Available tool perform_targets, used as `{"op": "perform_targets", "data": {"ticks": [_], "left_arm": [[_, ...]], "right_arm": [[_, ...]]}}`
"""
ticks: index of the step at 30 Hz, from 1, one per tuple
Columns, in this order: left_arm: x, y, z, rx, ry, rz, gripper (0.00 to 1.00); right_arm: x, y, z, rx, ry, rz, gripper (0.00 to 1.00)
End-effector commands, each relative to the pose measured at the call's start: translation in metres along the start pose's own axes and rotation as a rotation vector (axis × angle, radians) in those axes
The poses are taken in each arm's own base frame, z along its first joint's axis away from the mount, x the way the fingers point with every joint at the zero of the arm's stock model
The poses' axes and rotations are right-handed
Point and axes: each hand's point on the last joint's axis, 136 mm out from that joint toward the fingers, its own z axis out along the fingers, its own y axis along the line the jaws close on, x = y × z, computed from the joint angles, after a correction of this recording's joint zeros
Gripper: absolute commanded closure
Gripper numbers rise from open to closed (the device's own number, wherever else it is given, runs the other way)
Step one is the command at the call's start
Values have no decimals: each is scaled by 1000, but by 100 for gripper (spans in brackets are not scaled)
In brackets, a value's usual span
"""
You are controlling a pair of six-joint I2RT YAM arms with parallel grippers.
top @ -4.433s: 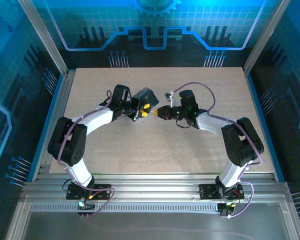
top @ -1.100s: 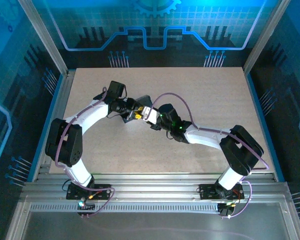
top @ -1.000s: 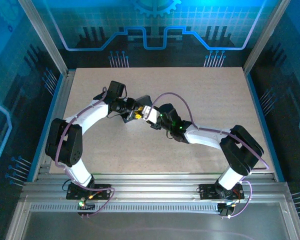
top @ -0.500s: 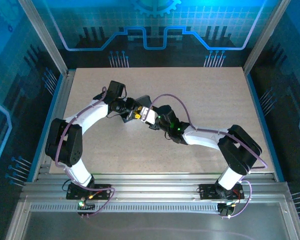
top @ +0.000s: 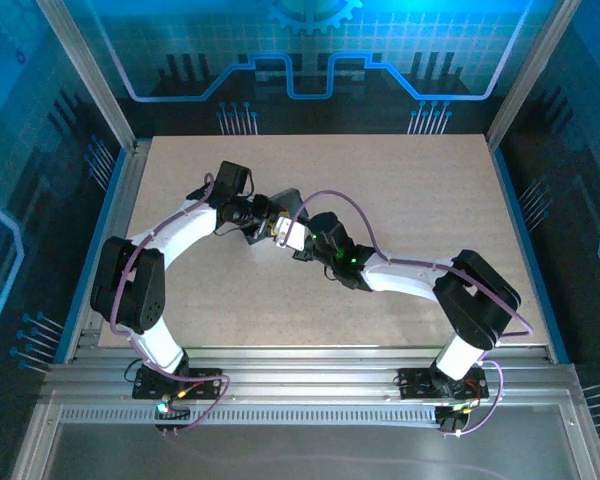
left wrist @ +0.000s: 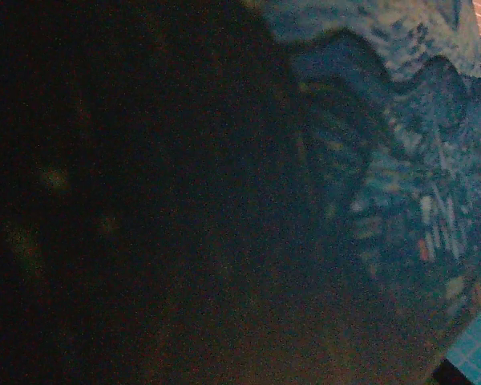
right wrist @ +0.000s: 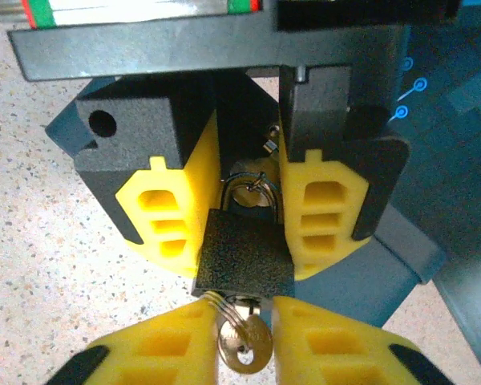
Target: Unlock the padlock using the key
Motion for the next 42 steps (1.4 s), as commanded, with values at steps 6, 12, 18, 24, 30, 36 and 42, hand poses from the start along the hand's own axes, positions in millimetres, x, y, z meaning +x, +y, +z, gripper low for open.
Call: {"op": "perform_targets", "data": {"ticks": [6, 12, 18, 24, 30, 36, 42], "left_arm": [[13, -9, -3, 42, 52, 30, 100], [13, -7, -2, 49, 48, 26, 100], [12, -7, -2, 53, 45, 23, 100], [12, -6, -2, 51, 42, 28, 100], [9, 0, -3, 45, 28, 23, 100], [6, 2, -4, 44, 24, 20, 100], [5, 0, -4, 47, 23, 20, 100]], "right_arm": [[-26, -5, -8, -56, -100, 221, 99], [-21, -3, -6, -185, -93, 666, 100], [-25, 0, -3, -294, -159, 1091, 100], [-34, -2, -1, -440, -171, 1355, 100], [-14, 7, 4, -586, 7, 1699, 100], [-2, -4, -11, -574, 42, 1687, 75], [6, -6, -4, -541, 94, 1616, 61]]}}
